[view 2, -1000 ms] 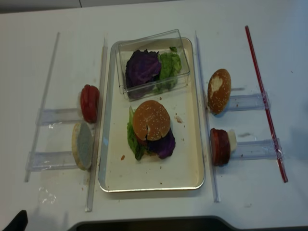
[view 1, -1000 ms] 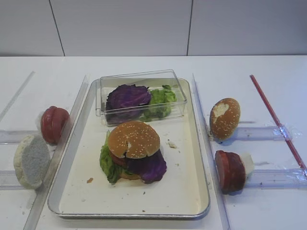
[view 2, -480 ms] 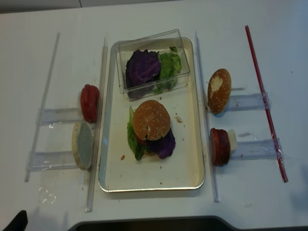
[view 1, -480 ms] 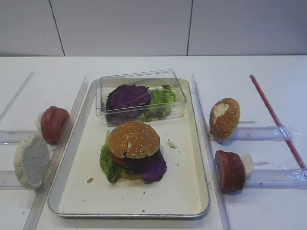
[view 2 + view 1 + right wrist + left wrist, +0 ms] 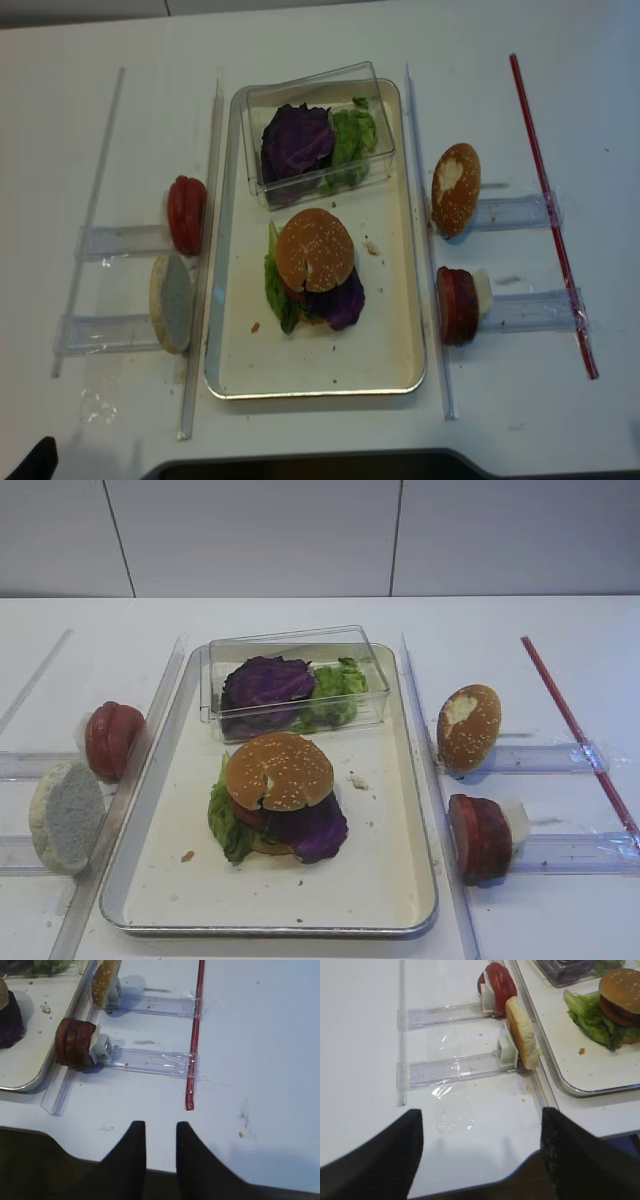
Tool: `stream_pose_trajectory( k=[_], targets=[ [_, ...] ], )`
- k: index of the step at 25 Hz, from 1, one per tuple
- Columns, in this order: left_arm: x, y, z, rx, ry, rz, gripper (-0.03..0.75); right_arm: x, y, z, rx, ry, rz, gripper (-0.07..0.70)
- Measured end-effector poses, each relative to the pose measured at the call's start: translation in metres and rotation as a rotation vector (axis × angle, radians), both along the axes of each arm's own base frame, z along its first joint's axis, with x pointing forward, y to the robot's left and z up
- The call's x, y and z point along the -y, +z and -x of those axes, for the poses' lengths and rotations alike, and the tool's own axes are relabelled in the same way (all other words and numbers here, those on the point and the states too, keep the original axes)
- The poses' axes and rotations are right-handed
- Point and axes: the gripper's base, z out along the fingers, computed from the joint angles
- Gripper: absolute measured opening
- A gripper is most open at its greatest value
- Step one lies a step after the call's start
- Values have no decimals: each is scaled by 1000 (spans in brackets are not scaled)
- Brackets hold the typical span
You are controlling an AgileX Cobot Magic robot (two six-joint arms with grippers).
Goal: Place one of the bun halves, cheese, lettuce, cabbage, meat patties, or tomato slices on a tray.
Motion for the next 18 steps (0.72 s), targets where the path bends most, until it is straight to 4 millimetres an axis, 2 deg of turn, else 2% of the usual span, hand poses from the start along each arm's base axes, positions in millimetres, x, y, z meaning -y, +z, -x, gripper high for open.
stream_pose_trajectory(
  k=[5,14,18],
  targets=[
    [0,0,0,0,0,0,472,0,-19,8,34,6,6,146],
    [0,0,0,0,0,0,472,1,-20,-2,114,16,45,45],
    [0,0,0,0,0,0,471,2,-22,-4,122,9,52,25]
  ],
)
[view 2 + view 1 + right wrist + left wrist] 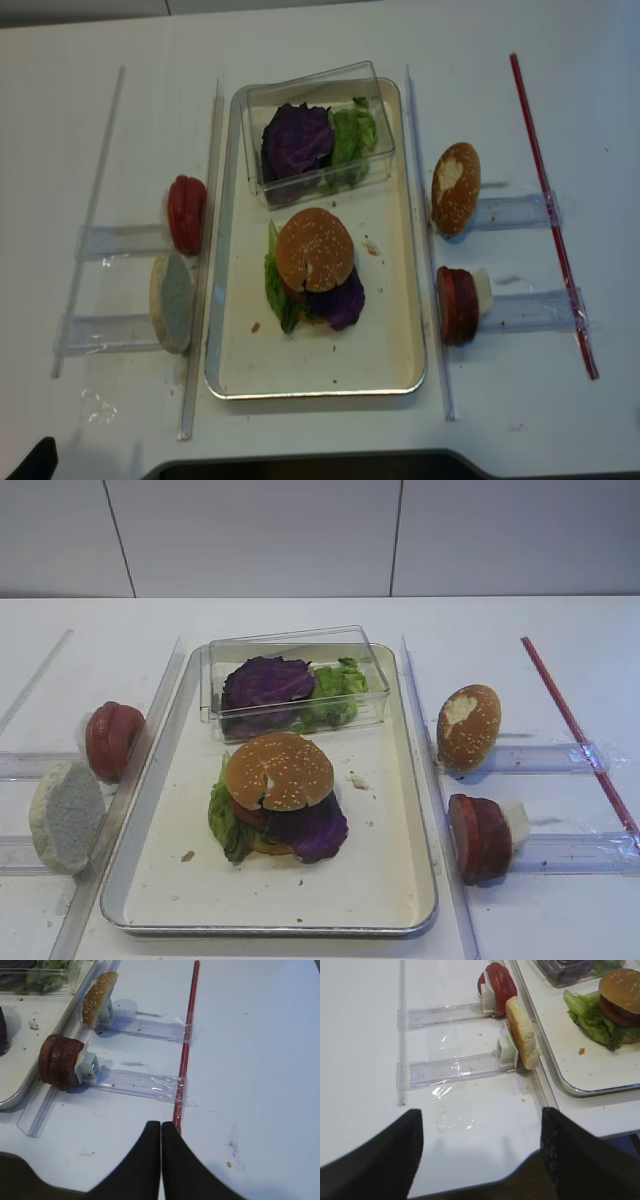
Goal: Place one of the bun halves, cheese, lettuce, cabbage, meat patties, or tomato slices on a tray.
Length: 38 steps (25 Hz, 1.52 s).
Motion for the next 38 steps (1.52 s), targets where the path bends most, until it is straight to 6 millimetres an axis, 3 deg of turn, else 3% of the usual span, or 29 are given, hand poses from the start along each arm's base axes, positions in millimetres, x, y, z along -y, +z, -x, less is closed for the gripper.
stream_pose_trajectory(
  k=[38],
  targets=[
    [0,0,0,0,0,0,472,0,0,0,4,-1,-2,22]
  ],
)
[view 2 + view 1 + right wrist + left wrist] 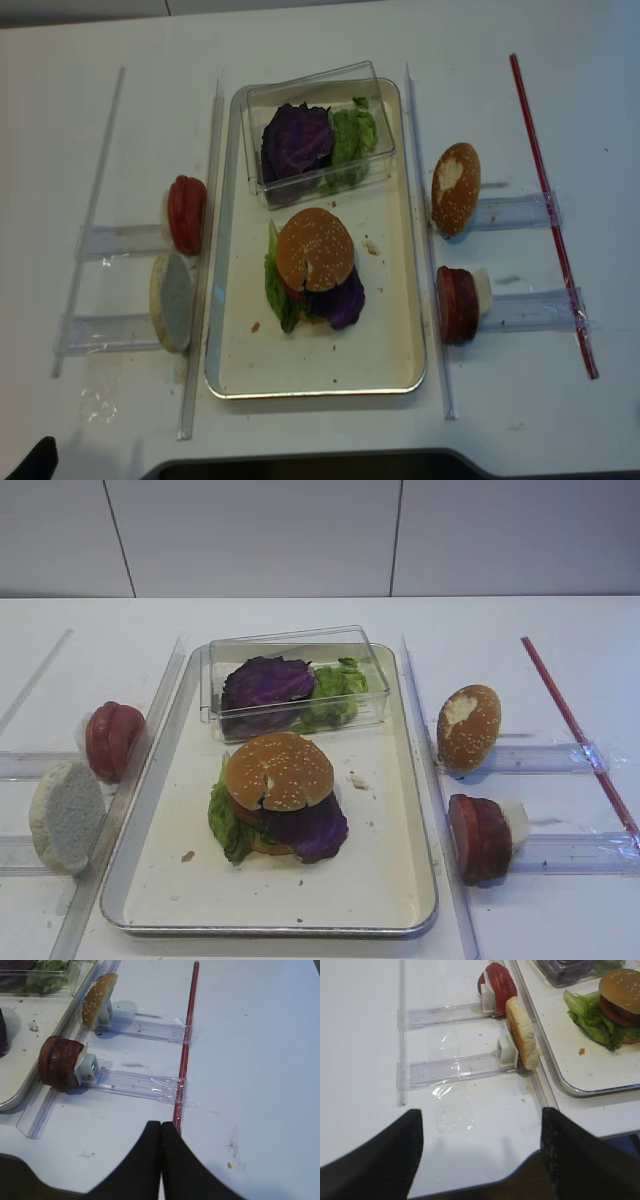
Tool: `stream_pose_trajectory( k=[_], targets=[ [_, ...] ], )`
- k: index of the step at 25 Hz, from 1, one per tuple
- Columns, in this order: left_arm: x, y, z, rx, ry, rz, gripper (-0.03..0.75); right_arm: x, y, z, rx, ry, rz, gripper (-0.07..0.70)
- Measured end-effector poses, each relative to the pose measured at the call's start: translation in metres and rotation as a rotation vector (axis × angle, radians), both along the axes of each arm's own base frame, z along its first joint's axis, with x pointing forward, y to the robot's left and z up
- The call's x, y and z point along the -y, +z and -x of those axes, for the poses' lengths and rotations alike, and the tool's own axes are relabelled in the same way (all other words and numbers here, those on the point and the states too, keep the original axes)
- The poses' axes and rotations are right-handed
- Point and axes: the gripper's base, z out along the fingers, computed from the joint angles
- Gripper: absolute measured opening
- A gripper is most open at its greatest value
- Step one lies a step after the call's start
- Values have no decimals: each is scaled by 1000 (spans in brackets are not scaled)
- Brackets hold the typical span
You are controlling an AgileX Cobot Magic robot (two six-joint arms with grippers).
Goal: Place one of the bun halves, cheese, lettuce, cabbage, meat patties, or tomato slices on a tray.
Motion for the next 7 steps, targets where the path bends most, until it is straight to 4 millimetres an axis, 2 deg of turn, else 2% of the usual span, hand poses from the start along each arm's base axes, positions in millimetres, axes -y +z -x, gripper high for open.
stream_pose_trajectory(
  k=[7],
  targets=[
    [0,0,0,0,0,0,472,0,0,0,0,-2,-3,22]
  ],
)
